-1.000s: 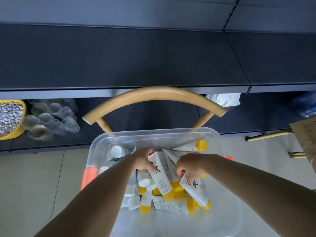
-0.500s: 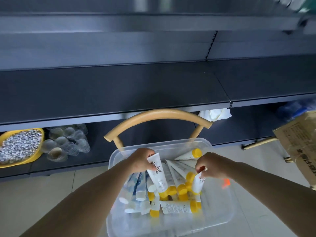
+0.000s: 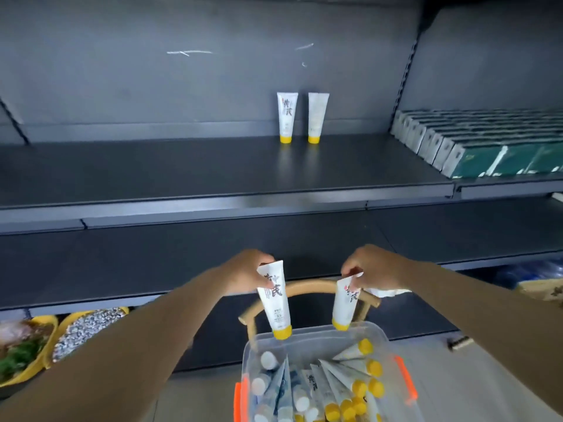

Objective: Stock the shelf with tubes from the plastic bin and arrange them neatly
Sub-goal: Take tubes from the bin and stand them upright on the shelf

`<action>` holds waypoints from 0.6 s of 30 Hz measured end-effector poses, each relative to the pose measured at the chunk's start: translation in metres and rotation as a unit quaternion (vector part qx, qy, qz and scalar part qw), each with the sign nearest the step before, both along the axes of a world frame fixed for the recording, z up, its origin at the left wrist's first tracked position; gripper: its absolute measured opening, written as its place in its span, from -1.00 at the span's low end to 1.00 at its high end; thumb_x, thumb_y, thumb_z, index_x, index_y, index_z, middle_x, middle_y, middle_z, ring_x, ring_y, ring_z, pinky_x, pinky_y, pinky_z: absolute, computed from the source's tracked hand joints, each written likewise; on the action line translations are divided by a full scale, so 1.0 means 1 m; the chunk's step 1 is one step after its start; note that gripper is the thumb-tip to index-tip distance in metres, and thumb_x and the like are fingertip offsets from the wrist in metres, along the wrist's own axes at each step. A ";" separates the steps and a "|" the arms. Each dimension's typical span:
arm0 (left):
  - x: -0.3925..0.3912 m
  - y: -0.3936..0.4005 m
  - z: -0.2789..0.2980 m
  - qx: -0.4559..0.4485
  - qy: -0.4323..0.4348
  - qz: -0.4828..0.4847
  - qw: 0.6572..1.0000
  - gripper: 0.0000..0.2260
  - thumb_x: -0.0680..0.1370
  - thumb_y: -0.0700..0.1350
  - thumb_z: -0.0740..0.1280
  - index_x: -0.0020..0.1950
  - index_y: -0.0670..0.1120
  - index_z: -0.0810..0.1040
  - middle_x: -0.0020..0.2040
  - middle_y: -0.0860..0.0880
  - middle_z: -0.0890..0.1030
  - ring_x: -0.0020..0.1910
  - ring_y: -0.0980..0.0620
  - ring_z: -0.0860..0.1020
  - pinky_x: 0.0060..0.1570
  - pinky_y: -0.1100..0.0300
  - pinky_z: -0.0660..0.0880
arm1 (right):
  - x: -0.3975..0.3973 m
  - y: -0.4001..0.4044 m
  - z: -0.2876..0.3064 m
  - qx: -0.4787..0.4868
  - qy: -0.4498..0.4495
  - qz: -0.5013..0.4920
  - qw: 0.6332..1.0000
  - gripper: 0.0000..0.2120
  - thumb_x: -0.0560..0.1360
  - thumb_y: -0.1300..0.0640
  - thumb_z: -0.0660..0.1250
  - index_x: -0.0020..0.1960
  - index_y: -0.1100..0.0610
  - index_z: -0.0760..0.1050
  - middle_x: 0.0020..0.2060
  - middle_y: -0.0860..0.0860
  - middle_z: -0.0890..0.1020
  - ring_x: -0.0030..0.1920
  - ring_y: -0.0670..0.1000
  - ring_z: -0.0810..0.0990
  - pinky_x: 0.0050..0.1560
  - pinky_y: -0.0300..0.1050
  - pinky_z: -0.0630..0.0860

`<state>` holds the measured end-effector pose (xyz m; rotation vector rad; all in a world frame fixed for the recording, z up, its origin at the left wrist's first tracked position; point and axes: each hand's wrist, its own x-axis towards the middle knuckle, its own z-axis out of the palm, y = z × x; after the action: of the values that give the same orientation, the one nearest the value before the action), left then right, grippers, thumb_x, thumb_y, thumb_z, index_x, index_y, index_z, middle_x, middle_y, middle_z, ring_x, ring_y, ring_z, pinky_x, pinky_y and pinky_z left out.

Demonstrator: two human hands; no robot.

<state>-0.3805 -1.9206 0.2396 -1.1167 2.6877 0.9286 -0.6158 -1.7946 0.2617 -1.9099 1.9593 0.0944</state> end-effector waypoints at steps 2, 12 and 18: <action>0.008 -0.010 0.032 -0.019 0.002 0.001 1.000 -0.87 0.48 -0.12 0.39 0.01 -0.05 0.54 -0.09 0.07 0.56 -0.12 0.07 0.50 -0.23 0.25 0.36 | 0.008 -0.013 0.031 -0.026 0.005 0.013 1.000 -0.88 0.42 0.14 0.35 -0.13 0.17 0.62 -0.23 0.02 0.64 -0.17 0.01 0.56 -0.16 -0.08 0.45; 0.010 -0.086 0.166 -0.097 0.093 0.066 0.989 -0.88 0.46 -0.15 0.39 -0.03 -0.02 0.55 -0.15 0.07 0.56 -0.15 0.06 0.51 -0.30 0.28 0.36 | 0.019 -0.108 0.162 -0.164 -0.064 -0.011 0.984 -0.95 0.43 0.21 0.39 -0.19 0.13 0.62 -0.32 -0.10 0.58 -0.28 -0.09 0.52 -0.28 -0.25 0.40; -0.018 -0.158 0.200 -0.145 0.125 0.123 0.974 -0.80 0.47 -0.17 0.39 0.08 -0.14 0.59 0.04 -0.09 0.62 -0.11 0.01 0.51 -0.24 0.24 0.39 | 0.000 -0.196 0.197 -0.206 -0.091 -0.041 0.973 -0.88 0.41 0.24 0.41 -0.15 0.31 0.60 -0.26 0.16 0.61 -0.33 -0.01 0.49 -0.34 -0.19 0.38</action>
<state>-0.3984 -2.0788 0.4395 -1.5123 3.0142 0.7673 -0.6162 -1.9909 0.4585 -1.9905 2.0447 -0.5324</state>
